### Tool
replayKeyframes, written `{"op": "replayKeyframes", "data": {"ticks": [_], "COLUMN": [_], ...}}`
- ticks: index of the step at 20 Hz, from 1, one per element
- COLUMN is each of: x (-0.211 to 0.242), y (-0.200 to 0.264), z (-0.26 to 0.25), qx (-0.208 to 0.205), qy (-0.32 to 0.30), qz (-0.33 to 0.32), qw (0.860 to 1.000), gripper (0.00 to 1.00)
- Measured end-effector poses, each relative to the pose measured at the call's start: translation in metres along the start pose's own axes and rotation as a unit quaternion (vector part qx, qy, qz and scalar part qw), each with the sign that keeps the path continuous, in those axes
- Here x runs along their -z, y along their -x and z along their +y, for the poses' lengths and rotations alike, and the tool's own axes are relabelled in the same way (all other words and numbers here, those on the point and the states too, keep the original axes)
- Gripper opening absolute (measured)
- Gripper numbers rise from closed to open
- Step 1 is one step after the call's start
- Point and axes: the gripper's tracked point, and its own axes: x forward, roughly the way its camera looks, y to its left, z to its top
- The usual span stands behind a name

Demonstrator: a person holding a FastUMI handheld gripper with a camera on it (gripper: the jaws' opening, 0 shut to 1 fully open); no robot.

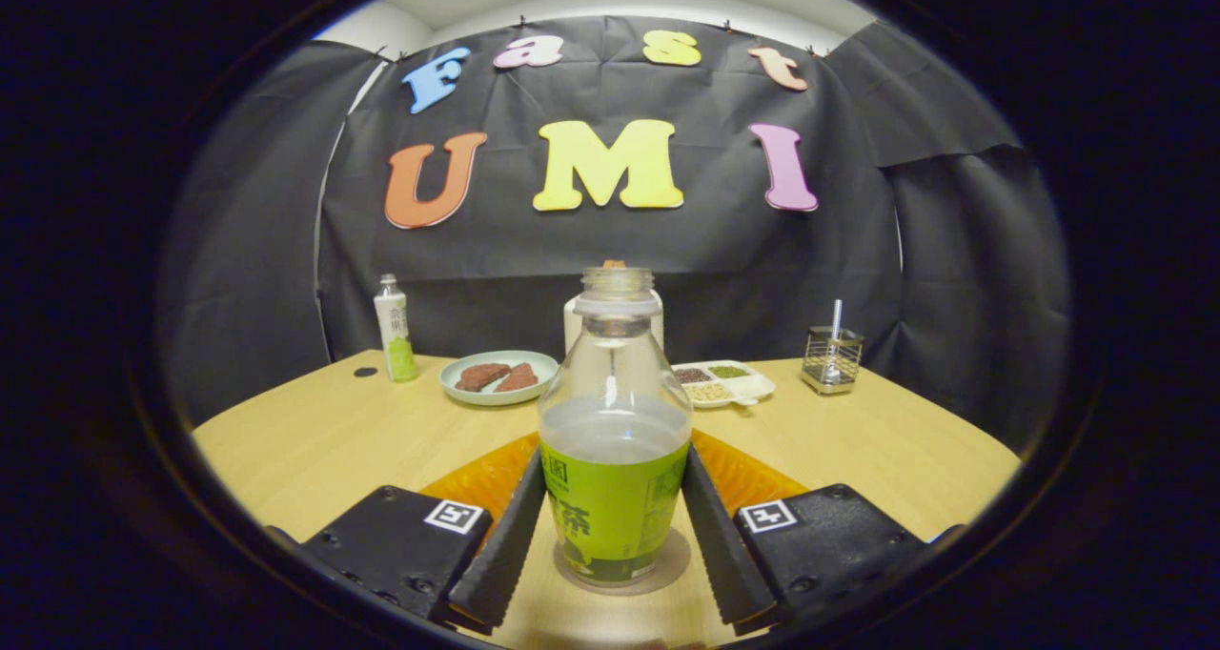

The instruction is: Take the bottle from table, then pour the juice into the cup, finally place the bottle on the coaster

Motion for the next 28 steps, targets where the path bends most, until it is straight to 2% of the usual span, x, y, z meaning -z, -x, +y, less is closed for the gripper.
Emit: {"op": "replayKeyframes", "data": {"ticks": [3,8,10,15,22,25,28], "x": [0.001,0.002,-0.003,-0.036,-0.068,-0.073,-0.073], "y": [0.000,0.005,0.015,0.046,0.134,0.182,0.223], "z": [-0.004,-0.005,-0.007,-0.002,-0.013,-0.009,-0.015], "qx": [0.029,0.048,0.059,0.061,0.088,0.077,0.085], "qy": [0.037,0.066,0.061,0.043,0.015,-0.009,0.004], "qz": [0.011,0.028,0.032,0.004,-0.031,-0.044,-0.054], "qw": [0.999,0.996,0.996,0.997,0.996,0.996,0.995], "gripper": [0.85,0.92,0.99,1.00,1.00,1.00,1.00]}}
